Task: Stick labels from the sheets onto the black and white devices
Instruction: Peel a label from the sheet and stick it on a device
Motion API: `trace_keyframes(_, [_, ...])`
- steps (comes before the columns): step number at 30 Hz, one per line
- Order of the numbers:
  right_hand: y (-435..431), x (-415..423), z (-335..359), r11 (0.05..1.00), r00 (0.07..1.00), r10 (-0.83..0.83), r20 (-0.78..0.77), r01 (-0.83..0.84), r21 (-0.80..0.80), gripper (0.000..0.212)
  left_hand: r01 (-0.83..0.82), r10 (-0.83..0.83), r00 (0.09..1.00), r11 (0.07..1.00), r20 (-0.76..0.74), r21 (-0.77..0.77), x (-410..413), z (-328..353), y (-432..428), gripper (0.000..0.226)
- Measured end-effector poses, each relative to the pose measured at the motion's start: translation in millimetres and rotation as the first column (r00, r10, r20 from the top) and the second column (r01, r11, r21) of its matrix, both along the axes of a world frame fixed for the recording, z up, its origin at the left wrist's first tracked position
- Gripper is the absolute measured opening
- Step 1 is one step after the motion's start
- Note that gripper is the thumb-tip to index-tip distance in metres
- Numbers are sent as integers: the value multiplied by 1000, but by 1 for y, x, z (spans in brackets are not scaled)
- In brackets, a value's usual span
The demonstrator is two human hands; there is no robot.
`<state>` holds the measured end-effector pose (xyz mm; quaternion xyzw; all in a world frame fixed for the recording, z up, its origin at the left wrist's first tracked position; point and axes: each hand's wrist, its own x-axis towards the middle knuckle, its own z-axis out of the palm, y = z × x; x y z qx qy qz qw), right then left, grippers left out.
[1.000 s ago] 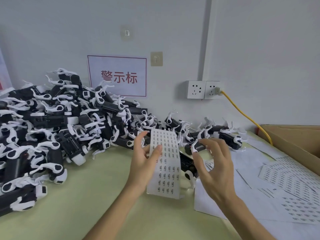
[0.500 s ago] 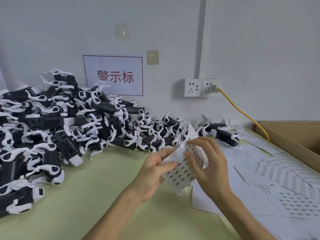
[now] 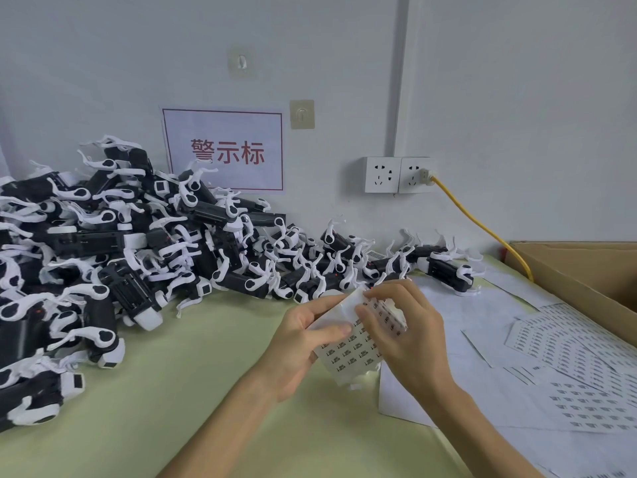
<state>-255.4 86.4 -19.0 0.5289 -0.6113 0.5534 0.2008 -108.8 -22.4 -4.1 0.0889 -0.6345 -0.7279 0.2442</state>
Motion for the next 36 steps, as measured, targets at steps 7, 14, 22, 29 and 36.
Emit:
trace_keyframes(7, [-1,-2,0,991,991,119,56,-122,60,2,-49,49,996,999,76,-2,-3,-6,2,37])
trace_keyframes(14, [1,4,6,990,991,106,82,-113,89,14,-115,115,993,993,-3,-26,-5,-5,5,24])
trace_keyframes(22, [4,10,11,994,987,93,131,-99,44,7,-147,147,989,984,-8,-102,-8,-10,3,18])
trace_keyframes(29, [6,6,9,992,982,121,143,-126,24,14,-157,155,988,978,-22,-139,-9,-10,4,18])
trace_keyframes(36, [9,4,14,992,974,120,192,-124,11,15,-174,179,984,970,12,-167,-8,-8,6,20])
